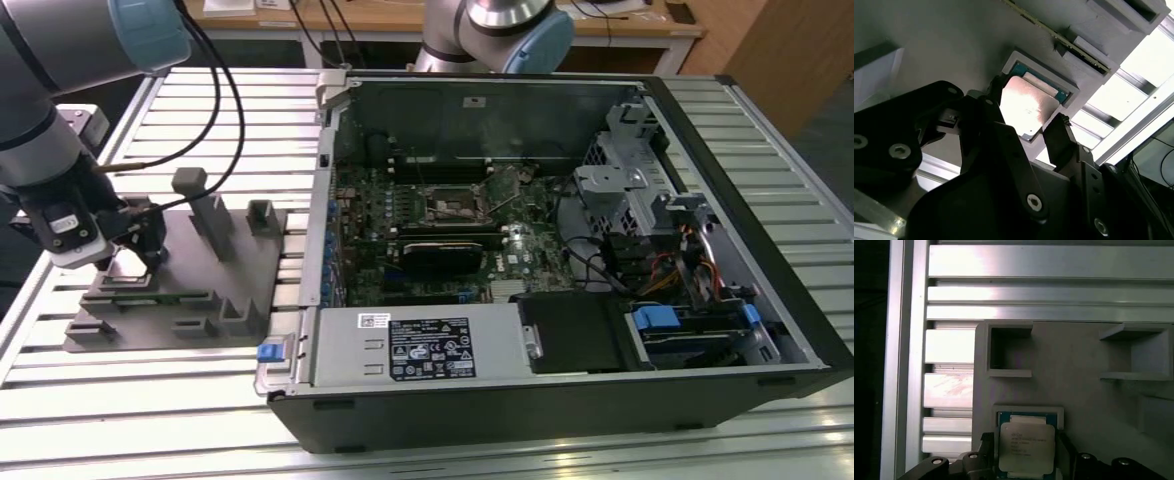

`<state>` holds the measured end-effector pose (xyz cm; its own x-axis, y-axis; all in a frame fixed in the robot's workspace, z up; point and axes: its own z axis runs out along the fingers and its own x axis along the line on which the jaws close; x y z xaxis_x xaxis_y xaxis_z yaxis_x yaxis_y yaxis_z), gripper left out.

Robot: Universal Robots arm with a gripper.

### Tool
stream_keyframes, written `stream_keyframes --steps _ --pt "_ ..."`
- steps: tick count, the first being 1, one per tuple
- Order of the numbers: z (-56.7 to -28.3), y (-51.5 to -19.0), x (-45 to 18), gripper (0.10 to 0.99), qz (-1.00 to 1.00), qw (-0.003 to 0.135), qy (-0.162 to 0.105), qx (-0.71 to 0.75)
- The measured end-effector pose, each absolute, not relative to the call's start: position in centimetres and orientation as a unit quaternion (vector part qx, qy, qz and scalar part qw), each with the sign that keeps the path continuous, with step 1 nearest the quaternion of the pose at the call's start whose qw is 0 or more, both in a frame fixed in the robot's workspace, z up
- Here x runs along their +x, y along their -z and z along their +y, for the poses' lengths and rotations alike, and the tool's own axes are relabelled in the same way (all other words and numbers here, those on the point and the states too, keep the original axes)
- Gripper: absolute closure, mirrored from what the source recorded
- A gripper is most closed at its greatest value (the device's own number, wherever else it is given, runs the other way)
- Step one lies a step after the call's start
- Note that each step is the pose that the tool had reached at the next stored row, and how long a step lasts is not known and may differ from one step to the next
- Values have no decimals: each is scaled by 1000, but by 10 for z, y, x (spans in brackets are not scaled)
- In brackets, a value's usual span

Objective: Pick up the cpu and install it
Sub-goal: 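Pick up the cpu and move it towards the insertion slot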

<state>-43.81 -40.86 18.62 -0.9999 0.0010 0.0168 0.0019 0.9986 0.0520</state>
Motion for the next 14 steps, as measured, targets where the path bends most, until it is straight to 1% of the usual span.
stream_keyframes --steps 6,14 --pt "-408 -186 -439 475 -1000 3 26 -1" --pt "-409 -185 -441 475 -1000 3 26 -1"
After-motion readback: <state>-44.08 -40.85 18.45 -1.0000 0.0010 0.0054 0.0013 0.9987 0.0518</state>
